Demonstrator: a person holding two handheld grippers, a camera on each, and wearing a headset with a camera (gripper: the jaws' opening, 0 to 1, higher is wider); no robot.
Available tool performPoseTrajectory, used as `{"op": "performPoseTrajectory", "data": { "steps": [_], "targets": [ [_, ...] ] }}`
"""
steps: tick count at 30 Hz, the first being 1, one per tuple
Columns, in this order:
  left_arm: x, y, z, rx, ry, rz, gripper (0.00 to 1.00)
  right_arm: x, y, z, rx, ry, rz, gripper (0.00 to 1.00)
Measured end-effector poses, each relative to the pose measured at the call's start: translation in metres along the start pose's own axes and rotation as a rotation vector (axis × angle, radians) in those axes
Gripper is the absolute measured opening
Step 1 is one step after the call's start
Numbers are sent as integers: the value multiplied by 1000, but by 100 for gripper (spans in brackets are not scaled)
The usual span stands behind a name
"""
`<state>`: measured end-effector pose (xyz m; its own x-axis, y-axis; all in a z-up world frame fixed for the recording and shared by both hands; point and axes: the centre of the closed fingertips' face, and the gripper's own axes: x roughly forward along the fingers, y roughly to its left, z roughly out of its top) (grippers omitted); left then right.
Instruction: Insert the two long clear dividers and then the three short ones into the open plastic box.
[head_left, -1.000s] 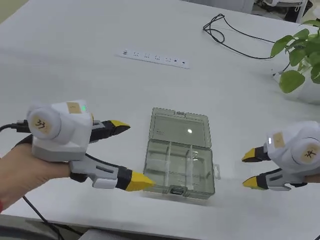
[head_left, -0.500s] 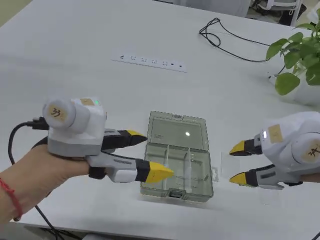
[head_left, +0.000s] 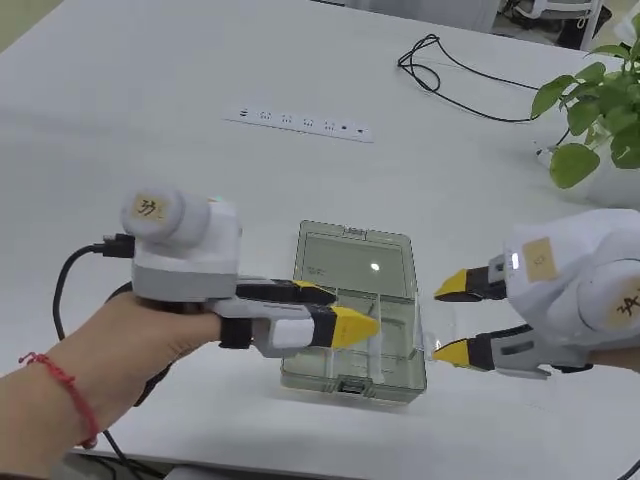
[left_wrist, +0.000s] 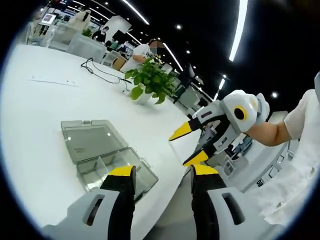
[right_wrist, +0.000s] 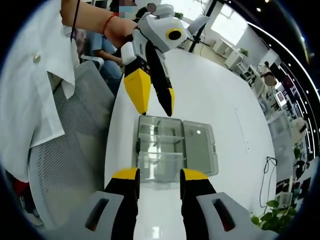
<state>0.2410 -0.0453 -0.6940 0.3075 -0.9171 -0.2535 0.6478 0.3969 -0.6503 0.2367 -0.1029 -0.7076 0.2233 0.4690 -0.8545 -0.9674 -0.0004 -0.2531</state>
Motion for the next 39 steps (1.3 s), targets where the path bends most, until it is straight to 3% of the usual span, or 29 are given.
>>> {"op": "performPoseTrajectory", "data": {
  "steps": [14,22,39],
  "targets": [
    [25,-23,-13,-162,24,-79,23,-4,6,21,-5,-27,-10,33],
    [32,-31,-13,-205,22,-105,13,-4,11,28,-26,-27,-5,33],
    [36,-35,-16,-245,18,-123,0,-6,13,29,-52,-11,-17,33]
  ]
}}
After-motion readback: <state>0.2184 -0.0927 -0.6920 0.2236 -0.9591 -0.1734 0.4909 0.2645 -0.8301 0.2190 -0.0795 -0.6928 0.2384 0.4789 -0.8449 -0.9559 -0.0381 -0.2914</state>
